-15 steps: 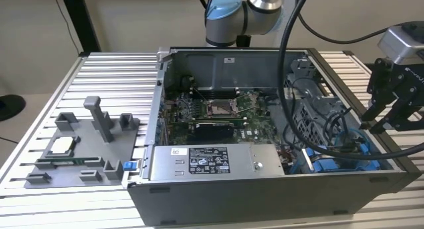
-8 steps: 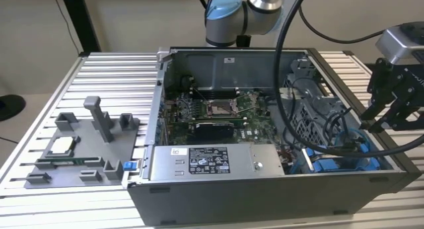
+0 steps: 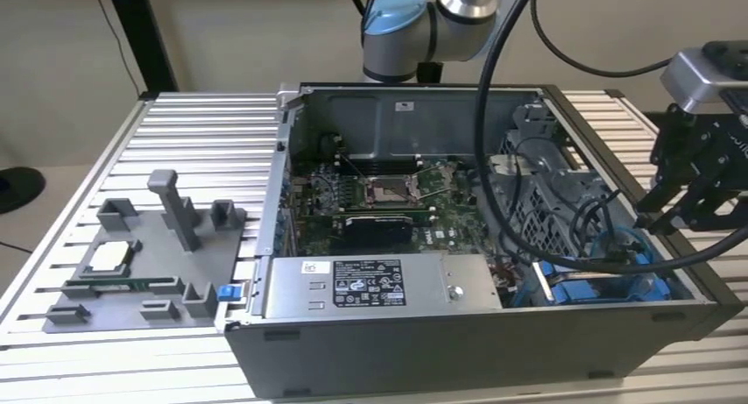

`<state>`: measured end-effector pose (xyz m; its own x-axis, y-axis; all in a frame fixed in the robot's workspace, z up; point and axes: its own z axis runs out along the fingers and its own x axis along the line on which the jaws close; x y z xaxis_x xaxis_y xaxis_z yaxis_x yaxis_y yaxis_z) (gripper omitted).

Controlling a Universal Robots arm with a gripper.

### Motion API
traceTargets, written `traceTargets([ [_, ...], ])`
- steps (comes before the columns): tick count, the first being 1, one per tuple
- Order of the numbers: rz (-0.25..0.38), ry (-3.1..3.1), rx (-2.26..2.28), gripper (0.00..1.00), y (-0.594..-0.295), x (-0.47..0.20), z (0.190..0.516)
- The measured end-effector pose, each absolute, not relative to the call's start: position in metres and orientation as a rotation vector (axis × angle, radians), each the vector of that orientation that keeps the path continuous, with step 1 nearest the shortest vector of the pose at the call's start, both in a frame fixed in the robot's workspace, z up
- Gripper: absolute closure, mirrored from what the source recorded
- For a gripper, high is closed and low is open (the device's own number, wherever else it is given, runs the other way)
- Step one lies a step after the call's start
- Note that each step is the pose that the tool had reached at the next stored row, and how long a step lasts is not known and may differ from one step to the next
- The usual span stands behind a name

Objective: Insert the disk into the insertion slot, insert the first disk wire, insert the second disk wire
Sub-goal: 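Insert the second disk wire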

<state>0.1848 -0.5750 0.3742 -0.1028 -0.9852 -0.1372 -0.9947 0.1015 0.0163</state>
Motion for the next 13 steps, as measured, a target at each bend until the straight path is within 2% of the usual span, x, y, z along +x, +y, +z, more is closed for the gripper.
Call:
traceTargets([
  [13, 0.187, 2.325, -1.965, 0.0, -0.5772, 0.1849, 0.3697],
])
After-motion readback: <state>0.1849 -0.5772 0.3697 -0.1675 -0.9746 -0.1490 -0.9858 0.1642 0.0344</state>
